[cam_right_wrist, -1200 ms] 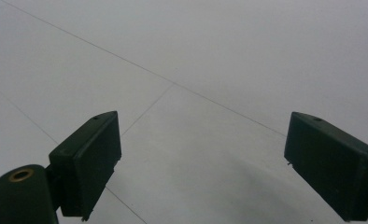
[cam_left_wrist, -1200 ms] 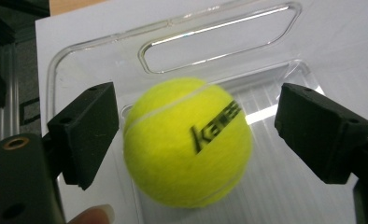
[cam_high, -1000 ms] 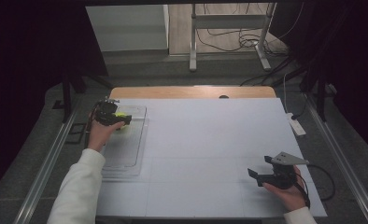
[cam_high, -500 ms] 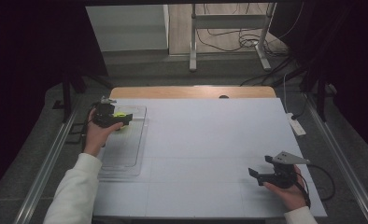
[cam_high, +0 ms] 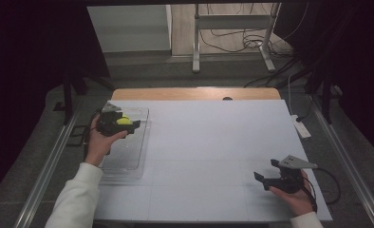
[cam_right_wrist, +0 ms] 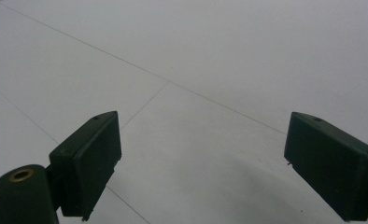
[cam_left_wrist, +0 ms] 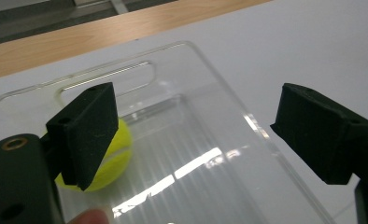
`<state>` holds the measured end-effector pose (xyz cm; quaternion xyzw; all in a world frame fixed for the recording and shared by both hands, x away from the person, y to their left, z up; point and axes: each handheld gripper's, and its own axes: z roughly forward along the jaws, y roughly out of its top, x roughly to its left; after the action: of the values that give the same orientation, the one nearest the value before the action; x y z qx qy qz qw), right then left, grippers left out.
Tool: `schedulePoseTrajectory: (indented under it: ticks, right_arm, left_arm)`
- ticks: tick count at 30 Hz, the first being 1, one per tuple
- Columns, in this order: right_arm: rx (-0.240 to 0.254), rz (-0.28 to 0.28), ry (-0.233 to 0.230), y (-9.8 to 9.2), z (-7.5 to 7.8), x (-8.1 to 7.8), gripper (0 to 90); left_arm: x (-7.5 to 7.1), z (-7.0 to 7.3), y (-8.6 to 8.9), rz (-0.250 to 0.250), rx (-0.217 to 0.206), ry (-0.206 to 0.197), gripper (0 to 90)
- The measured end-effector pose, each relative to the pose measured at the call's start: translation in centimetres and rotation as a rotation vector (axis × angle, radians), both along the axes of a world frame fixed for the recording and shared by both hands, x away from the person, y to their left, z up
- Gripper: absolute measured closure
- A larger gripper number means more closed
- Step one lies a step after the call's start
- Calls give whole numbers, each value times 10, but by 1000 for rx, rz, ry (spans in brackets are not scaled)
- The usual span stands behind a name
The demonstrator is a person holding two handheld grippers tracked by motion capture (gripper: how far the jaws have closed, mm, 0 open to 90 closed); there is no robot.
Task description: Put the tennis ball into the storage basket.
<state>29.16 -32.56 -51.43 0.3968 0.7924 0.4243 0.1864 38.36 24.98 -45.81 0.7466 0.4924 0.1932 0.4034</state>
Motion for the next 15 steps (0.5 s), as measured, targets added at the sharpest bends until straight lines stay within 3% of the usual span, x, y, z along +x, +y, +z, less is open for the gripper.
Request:
schedulePoseTrajectory:
  ticks: [9, 15]
  right_arm:
    - [-10, -17, 5, -2, 0, -3, 112]
    - [-10, -18, 1, -2, -1, -4, 113]
  left_arm:
    - [-21, 10, -12, -64, -65, -36, 145]
    - [-34, 12, -18, -92, -80, -44, 146]
